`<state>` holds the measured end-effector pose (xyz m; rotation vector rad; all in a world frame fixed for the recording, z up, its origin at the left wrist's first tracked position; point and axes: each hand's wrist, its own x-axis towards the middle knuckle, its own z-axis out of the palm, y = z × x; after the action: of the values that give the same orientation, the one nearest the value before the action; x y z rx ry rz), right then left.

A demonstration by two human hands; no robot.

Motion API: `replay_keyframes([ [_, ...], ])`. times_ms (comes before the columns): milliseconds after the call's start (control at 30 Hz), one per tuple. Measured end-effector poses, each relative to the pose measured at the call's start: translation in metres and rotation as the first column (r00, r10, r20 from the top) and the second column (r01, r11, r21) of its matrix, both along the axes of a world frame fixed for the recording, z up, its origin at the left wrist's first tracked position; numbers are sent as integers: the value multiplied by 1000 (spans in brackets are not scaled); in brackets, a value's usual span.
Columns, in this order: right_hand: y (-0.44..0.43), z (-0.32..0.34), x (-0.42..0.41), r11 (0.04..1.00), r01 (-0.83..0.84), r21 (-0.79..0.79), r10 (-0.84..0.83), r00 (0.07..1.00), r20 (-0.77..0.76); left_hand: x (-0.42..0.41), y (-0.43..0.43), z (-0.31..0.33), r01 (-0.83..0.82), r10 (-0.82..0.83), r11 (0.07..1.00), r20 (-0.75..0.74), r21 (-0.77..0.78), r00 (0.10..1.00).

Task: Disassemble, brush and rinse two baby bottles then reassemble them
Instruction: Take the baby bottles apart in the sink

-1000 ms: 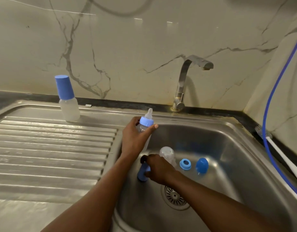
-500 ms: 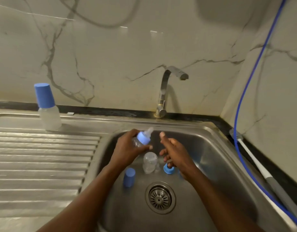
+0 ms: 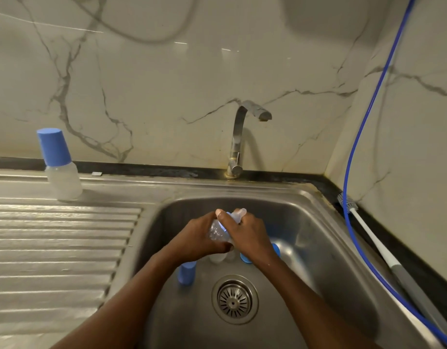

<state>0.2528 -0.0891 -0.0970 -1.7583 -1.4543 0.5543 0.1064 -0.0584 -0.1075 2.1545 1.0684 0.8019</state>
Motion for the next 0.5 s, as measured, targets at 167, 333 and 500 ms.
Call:
replay_keyframes([
  [167, -1, 1, 1, 999, -13, 49, 13, 1000, -6, -6, 4, 3, 69, -70, 989, -6, -130, 998],
  [333, -3, 6, 2, 995, -77, 63, 77, 997, -6, -8, 2, 15, 156, -155, 945, 26, -287, 988],
  [500, -20, 32, 20, 842, -535, -77, 510, 833, -215, -29, -2, 26, 370, -303, 601, 227, -709, 926],
])
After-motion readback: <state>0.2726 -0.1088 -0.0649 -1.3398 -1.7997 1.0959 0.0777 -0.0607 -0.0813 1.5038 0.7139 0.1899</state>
